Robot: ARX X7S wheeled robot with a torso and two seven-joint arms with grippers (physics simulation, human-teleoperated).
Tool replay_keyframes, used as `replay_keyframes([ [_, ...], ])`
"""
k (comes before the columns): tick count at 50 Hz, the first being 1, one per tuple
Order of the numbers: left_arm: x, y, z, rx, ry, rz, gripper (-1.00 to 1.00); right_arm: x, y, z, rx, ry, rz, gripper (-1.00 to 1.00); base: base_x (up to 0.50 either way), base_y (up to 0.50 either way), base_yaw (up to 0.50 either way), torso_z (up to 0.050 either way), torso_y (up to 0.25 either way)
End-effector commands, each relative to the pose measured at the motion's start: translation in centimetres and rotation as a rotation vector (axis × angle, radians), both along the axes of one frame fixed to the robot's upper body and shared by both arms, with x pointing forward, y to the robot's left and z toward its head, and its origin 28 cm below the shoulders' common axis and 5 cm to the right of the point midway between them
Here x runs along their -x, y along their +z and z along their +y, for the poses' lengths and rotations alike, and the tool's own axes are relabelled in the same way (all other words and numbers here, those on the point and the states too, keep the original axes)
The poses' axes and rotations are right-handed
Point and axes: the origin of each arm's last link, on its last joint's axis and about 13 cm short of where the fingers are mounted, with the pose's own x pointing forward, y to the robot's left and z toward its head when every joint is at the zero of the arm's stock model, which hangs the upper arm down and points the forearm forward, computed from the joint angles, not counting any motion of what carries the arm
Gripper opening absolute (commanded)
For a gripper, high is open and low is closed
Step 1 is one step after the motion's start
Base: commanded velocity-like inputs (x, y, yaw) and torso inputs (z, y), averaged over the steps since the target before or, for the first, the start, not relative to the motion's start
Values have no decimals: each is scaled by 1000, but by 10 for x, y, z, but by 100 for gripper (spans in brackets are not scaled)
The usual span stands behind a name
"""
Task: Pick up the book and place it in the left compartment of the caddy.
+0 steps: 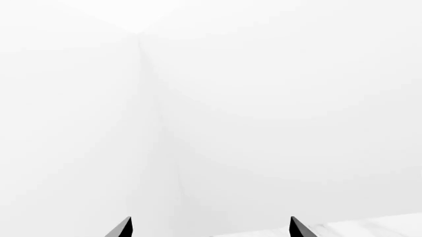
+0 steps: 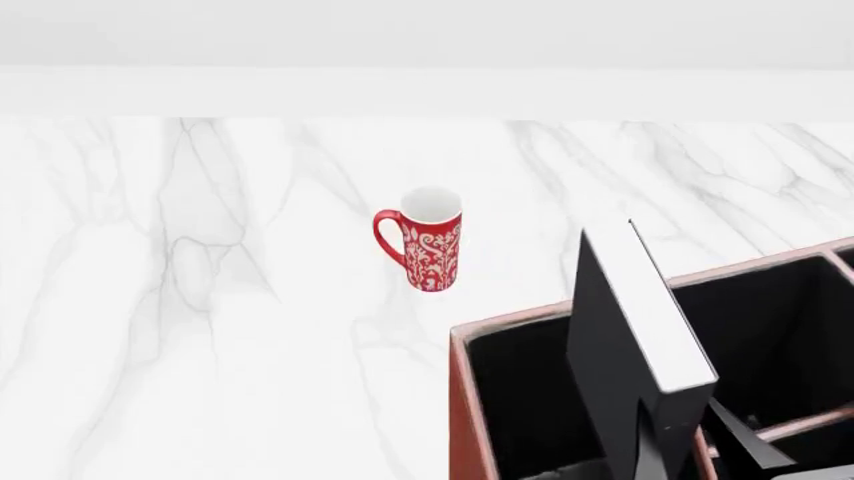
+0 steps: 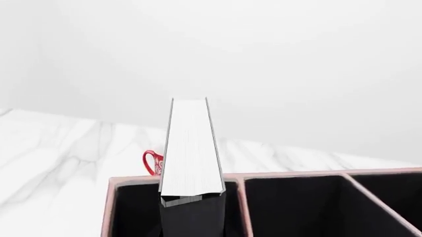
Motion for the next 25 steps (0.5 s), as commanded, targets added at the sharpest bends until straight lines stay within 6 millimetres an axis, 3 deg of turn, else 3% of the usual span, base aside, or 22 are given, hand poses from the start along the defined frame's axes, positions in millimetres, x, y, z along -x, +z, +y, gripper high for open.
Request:
replay_keyframes([
  [1,0,0,0,-1,-1,-1,100,-10,10,0,13,7,-107,-100,0,0,0,0,0],
  [25,1,0,0,-3,2,-3,100,-16,-8,-5,0,-19,-61,-100,0,0,0,0,1],
])
